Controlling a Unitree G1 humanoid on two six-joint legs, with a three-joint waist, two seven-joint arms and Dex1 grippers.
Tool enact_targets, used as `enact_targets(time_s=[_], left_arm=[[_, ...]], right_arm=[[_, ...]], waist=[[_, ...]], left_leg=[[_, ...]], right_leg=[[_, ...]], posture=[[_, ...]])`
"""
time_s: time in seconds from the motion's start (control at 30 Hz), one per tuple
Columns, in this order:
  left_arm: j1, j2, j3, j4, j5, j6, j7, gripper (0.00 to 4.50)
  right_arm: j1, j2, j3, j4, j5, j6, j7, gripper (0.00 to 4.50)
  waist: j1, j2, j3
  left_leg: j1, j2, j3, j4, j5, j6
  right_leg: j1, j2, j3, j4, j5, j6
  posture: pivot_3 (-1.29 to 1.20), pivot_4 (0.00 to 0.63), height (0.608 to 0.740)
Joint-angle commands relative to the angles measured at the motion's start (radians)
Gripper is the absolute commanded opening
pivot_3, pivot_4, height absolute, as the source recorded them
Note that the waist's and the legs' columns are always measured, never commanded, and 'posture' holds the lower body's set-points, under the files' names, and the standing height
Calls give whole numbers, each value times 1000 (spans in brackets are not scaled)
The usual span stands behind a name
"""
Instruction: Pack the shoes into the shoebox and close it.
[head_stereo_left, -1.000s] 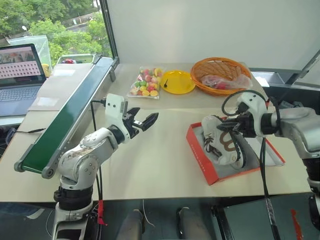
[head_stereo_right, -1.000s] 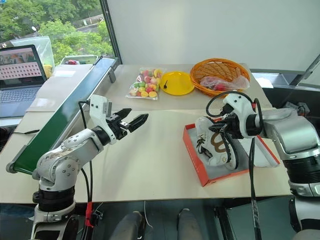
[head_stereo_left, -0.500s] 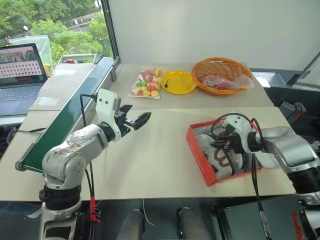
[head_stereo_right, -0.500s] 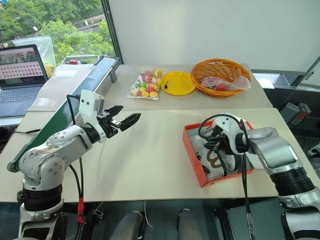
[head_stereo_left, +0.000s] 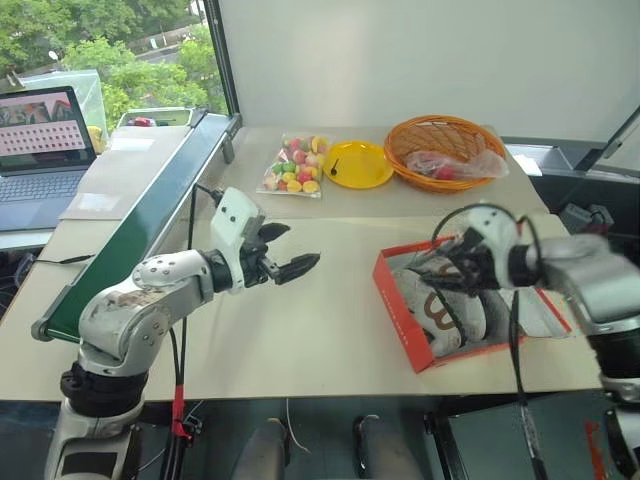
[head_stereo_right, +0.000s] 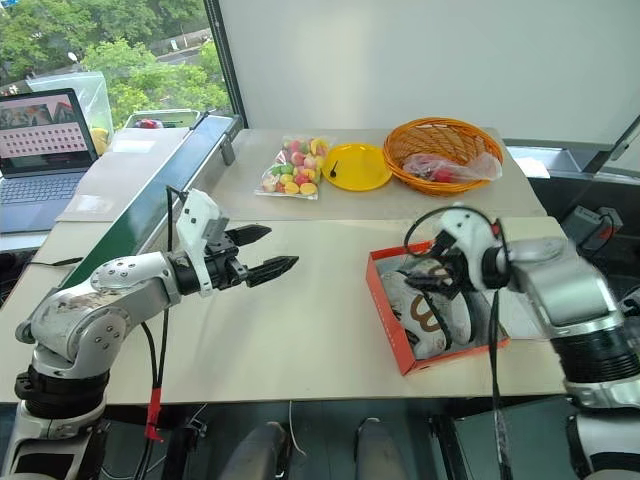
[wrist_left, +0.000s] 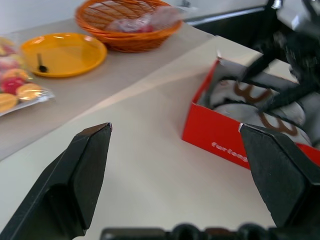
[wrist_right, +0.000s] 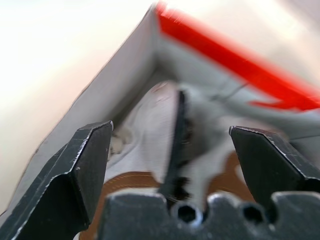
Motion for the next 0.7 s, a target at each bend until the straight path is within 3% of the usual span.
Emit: enact_targets(time_s=[0.03, 0.17, 0.27, 0.33, 0.47, 0.57, 0.63, 0.7], left_arm=[[-4, 64, -68, 29, 58, -92, -142, 4372], [-23, 112, -184, 86, 135, -205, -309, 4372], [-55, 87, -240, 136, 176, -264, -371, 4372], [-72, 67, -260, 161, 192, -285, -398, 4372], [-91, 36, -280, 198, 204, -299, -446, 4372], [-125, 17, -324, 247, 239, -345, -505, 4372], [-152, -5, -333, 289, 262, -366, -515, 4372], [-173, -19, -337, 314, 273, -385, -537, 4372]], right_arm=[[-52, -75, -134, -102, 99, 114, 40, 4448], [-9, -133, -347, -171, 193, 336, -1, 4448], [178, -60, -680, -274, 193, 554, -67, 4448], [268, -21, -818, -351, 174, 618, -107, 4448], [390, 48, -1007, -479, 219, 677, -138, 3338], [652, 149, -1099, -606, 190, 655, -138, 2358], [800, 231, -1095, -643, 163, 572, -161, 1731], [845, 353, -1095, -653, 179, 520, -185, 947]], waist=[[0, 0, 0], [6, 0, 0], [25, -2, -1], [31, -2, -1], [23, 2, -2], [22, -2, -4], [24, -2, -5], [17, 2, -7]], left_leg=[[0, 0, 0, 0, 0, 0], [-1, 0, 0, 0, 0, 0], [-2, 0, -1, 0, -1, 1], [-2, 0, 0, 1, -1, 2], [-1, -1, 1, 2, -1, 2], [0, 1, 1, 1, -1, 2], [1, 4, 0, 1, -2, 3], [1, 2, 1, 2, -2, 3]], right_leg=[[0, 0, 0, 0, 0, 0], [0, 0, 0, -1, 0, 0], [1, 0, -2, -2, 0, 0], [1, 0, -2, -2, 0, 0], [1, -2, 0, 1, -1, 1], [2, 1, -1, 1, -6, 8], [4, 4, -2, 1, -7, 7], [4, 1, 0, 1, -7, 8]], posture=[[0, 150, 740], [0, 150, 740], [0, 150, 740], [0, 150, 740], [0, 150, 740], [0, 150, 740], [0, 150, 740], [0, 150, 740]])
